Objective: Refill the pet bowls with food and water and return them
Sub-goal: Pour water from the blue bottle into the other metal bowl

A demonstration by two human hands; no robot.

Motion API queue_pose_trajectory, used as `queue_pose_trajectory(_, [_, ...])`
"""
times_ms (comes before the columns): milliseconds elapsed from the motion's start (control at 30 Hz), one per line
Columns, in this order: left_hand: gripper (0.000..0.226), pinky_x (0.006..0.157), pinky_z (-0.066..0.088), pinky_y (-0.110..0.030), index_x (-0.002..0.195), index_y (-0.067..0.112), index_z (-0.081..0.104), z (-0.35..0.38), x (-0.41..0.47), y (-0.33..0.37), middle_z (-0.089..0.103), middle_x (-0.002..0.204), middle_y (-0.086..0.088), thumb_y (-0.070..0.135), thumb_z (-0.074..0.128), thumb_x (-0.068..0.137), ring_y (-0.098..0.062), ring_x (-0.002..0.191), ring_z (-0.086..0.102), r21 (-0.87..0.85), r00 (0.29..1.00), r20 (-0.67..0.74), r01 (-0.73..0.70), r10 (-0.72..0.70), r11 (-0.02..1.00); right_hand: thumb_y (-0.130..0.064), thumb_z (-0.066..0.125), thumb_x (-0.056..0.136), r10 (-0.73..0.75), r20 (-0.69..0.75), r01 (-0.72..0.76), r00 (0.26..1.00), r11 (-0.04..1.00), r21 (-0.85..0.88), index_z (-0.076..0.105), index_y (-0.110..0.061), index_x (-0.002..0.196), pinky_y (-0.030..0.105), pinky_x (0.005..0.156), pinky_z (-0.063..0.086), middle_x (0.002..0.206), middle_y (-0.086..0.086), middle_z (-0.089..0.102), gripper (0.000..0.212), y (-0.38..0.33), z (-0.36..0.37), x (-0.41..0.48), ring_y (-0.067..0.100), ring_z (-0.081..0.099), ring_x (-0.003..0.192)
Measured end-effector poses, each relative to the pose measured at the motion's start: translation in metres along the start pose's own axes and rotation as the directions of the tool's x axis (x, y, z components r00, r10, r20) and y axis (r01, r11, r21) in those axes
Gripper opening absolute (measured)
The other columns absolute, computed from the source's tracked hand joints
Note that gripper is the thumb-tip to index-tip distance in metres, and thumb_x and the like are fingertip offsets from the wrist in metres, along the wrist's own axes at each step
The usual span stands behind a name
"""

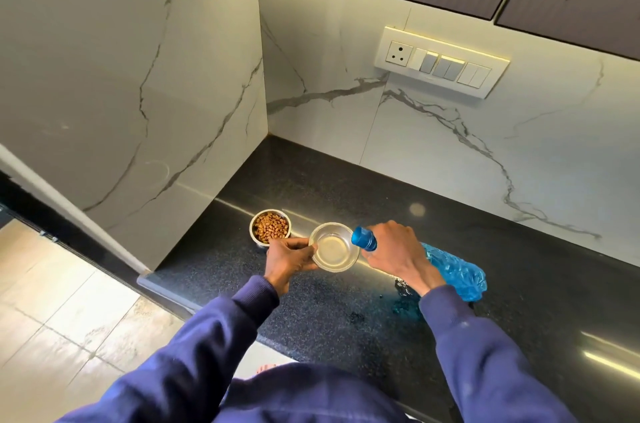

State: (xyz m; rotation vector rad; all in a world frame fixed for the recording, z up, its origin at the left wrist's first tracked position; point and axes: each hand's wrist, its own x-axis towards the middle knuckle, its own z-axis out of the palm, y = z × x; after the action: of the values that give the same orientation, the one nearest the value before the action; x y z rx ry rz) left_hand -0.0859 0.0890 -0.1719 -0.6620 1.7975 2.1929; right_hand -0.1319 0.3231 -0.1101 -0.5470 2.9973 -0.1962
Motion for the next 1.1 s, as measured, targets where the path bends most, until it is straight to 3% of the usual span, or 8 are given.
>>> queue_pose_trajectory(133, [0.019,0.065,0.066,-0.035,0.106,-0.008,0.074,0.0,-0.003,-0.002,0.078,0.101,-0.024,-0.004,0.074,0.087,-0.029,0.08,0.078,-0.028,1.0,0.0,-0.005,0.005,1.0,-0.048,0.069,0.082,-0.033,0.023,0.035,0.999,0.996,-0.079,0.068,-0.02,0.094,0.034,0.076,0.048,0.085,0.002,0.071,0.03,-0.002,0.003,0.001,0.019,0.059,0.07])
queue_pose_trajectory(267, [0.019,0.064,0.065,-0.032,0.107,-0.008,0.074,0.002,-0.004,-0.001,0.078,0.1,-0.022,-0.004,0.073,0.088,-0.025,0.079,0.079,-0.052,1.0,0.0,-0.001,0.001,0.999,-0.047,0.07,0.08,-0.041,0.04,0.046,0.998,0.991,-0.128,0.069,-0.018,0.105,0.036,0.078,0.049,0.093,0.003,0.072,0.039,-0.002,0.005,0.001,0.022,0.069,0.081])
queue_pose_trajectory(700, [0.019,0.061,0.064,-0.031,0.106,-0.011,0.073,0.008,0.002,0.003,0.077,0.099,-0.025,-0.005,0.074,0.088,-0.023,0.075,0.078,-0.037,1.0,-0.002,-0.017,0.017,0.999,-0.034,0.063,0.082,-0.03,0.136,0.059,0.99,0.974,-0.22,0.065,-0.015,0.101,0.039,0.079,0.045,0.091,0.005,0.064,0.028,-0.002,-0.01,0.002,0.026,0.063,0.08])
queue_pose_trajectory(1100, [0.01,0.058,0.063,-0.029,0.097,-0.005,0.075,0.009,-0.001,0.006,0.079,0.085,-0.015,-0.006,0.074,0.087,-0.021,0.069,0.079,-0.029,1.0,0.008,-0.017,0.018,0.999,-0.031,0.064,0.08,-0.04,0.18,0.081,0.983,0.97,-0.229,0.064,-0.014,0.104,0.039,0.078,0.046,0.081,-0.001,0.049,0.03,-0.006,-0.014,0.004,0.02,0.049,0.071])
